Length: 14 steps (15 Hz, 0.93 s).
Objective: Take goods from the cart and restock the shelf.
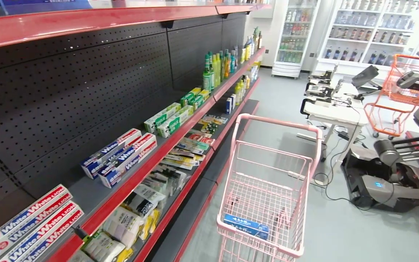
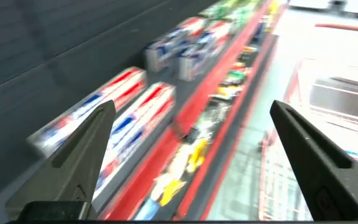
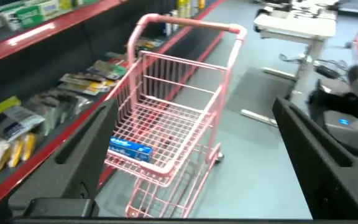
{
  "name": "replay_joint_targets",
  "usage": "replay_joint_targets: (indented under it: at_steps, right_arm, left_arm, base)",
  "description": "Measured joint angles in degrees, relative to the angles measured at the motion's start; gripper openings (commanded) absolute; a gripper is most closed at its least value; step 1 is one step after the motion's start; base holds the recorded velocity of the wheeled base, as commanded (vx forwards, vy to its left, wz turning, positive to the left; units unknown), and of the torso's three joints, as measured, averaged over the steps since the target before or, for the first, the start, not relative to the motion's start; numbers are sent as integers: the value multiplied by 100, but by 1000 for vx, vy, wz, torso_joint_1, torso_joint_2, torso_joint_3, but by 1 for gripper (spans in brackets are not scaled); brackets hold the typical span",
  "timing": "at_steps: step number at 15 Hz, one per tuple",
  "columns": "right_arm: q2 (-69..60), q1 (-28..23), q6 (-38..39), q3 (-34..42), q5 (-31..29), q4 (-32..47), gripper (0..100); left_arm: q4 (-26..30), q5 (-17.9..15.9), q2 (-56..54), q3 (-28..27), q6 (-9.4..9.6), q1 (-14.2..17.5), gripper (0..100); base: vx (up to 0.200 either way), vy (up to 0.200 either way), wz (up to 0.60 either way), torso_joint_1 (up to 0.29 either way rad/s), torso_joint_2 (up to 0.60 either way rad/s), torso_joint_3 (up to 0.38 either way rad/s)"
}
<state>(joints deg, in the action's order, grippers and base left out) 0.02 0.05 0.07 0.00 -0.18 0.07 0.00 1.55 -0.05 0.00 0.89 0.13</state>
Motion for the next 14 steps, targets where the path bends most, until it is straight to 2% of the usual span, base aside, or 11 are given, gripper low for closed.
replay_joint_targets:
  at_steps: [8, 11, 14]
  right_arm:
    - [261, -16, 115, -85, 21, 6, 100]
    - [1306, -23, 857, -1130, 76, 41, 100]
    - [3484, -10, 827, -2541, 669, 327, 100]
  left_arm:
    - [0, 6, -2, 0, -21, 0, 100]
    - [0, 9, -2, 0, -18, 0, 100]
    - [0, 4, 0, 0, -21, 2, 100]
  base:
    - [0, 0, 0, 0, 0, 0]
    - [0, 0, 0, 0, 0, 0]
    - [0, 0, 0, 0, 0, 0]
